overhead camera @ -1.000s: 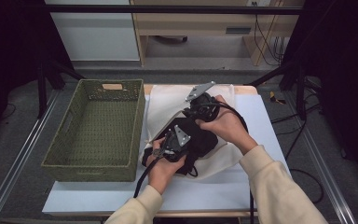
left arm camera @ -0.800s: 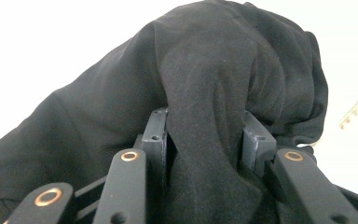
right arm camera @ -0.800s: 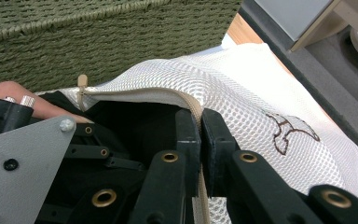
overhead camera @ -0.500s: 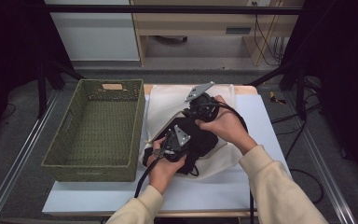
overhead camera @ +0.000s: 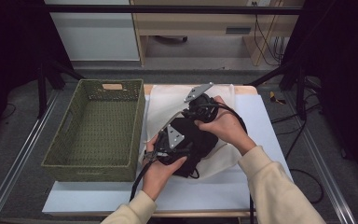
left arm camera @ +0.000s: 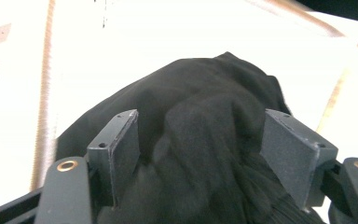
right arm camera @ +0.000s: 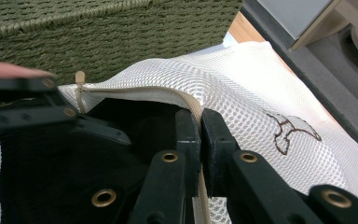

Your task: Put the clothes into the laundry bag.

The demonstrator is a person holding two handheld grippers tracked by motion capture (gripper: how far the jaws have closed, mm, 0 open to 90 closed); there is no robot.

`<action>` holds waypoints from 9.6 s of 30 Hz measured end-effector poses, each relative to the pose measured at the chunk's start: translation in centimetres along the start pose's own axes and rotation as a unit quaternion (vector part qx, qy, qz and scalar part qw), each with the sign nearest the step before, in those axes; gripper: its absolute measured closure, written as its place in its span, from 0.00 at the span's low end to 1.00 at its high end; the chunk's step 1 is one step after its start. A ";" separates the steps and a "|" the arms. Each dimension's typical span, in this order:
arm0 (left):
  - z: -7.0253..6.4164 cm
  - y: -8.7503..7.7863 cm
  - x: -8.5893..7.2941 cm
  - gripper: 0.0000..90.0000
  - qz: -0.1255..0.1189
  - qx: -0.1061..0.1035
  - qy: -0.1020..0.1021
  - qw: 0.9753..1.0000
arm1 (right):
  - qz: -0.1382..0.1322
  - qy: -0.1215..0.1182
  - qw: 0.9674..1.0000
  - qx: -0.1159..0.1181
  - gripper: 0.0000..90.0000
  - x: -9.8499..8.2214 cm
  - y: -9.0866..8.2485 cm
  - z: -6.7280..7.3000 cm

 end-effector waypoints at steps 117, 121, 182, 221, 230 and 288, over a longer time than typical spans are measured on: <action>0.5 1.6 -7.4 1.00 0.124 -0.030 -0.044 0.991 | -0.006 -0.040 0.999 -0.036 0.96 -3.5 0.7 3.2; 0.5 1.9 -7.3 1.00 0.123 -0.027 -0.043 0.991 | -0.005 -0.038 0.999 -0.035 0.96 -3.6 0.7 3.2; 1.3 4.6 -6.3 1.00 0.096 0.014 -0.054 0.994 | 0.047 -0.026 0.998 -0.015 0.97 -7.1 3.0 3.6; 2.2 6.3 -5.9 1.00 0.074 0.038 -0.058 0.995 | 0.041 -0.028 0.999 -0.016 0.97 -6.6 2.6 3.8; 2.3 6.5 -5.8 1.00 0.067 0.044 -0.056 0.995 | 0.041 -0.033 0.998 -0.016 0.97 -6.3 2.6 3.7; -0.1 5.8 -5.3 1.00 0.027 0.032 -0.017 0.999 | 0.044 -0.035 0.998 -0.020 0.97 -5.5 2.3 3.4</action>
Point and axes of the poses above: each handheld gripper's, and its own axes: y roughly forward along the jaws, x roughly out of its top, z roughly to its left, the point moved 8 cm from there along y, roughly forward along the jaws, and after that the axes turned 8 degrees about -z, right-handed, at the moved point
